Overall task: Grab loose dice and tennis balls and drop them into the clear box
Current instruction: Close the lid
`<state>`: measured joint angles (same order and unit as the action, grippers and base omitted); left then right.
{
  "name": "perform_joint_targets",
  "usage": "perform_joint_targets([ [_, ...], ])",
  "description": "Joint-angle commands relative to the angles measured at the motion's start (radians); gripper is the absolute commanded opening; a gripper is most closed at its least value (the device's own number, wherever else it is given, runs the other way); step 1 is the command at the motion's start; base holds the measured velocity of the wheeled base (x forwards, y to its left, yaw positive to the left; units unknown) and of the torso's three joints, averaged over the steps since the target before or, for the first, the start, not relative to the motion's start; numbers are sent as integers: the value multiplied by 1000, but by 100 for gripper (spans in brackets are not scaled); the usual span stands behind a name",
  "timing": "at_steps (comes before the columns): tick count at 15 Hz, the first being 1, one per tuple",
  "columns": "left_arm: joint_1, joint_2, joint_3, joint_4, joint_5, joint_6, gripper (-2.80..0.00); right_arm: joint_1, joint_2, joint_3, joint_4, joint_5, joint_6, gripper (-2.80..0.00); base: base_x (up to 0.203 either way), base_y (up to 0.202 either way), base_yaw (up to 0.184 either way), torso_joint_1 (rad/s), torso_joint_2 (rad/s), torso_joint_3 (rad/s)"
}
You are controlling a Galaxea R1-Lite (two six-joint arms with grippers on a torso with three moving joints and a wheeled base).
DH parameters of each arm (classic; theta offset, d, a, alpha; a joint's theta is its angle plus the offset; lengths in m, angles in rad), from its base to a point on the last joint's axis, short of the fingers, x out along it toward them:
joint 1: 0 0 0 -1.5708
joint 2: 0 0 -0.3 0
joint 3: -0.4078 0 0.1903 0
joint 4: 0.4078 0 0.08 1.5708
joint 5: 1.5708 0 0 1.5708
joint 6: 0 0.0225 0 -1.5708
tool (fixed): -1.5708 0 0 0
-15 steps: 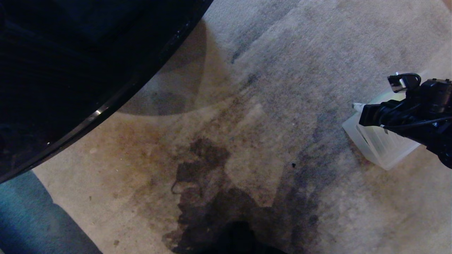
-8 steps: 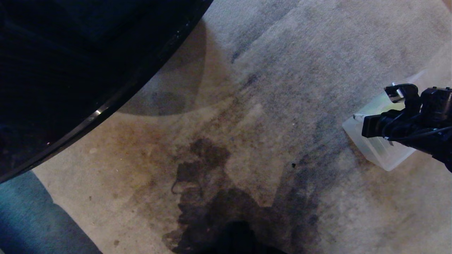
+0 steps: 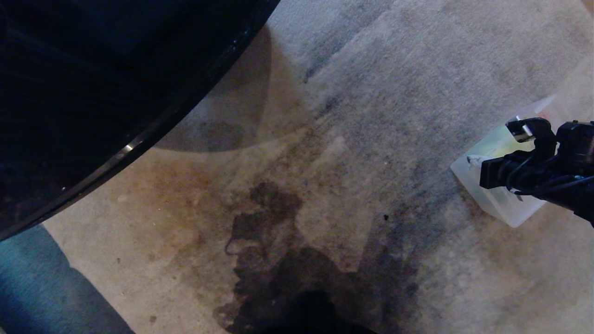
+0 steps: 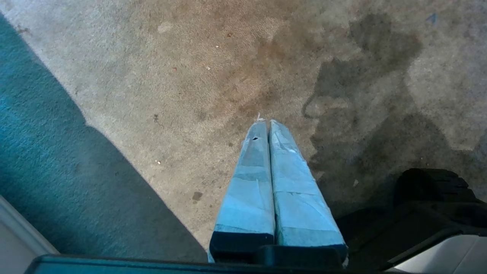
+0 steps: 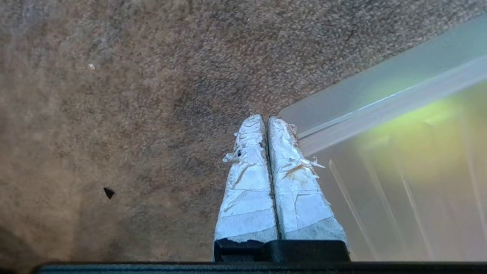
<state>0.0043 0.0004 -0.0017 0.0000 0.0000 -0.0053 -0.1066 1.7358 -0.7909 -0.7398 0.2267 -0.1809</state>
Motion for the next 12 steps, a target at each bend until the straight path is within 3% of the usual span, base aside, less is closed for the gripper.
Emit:
perform_joint_targets([
  [1,0,0,0,0,0,-1,-280,-2,-9,1,-4,2,7,-280,0,0,0,0,0,0],
  [8,0,0,0,0,0,-1,-280,2,-8,-15,-10,3,9,-280,0,0,0,0,0,0],
  [12,0,0,0,0,0,-1,-280,19,34,-18,-139,5,16,-280,0,0,0,0,0,0],
])
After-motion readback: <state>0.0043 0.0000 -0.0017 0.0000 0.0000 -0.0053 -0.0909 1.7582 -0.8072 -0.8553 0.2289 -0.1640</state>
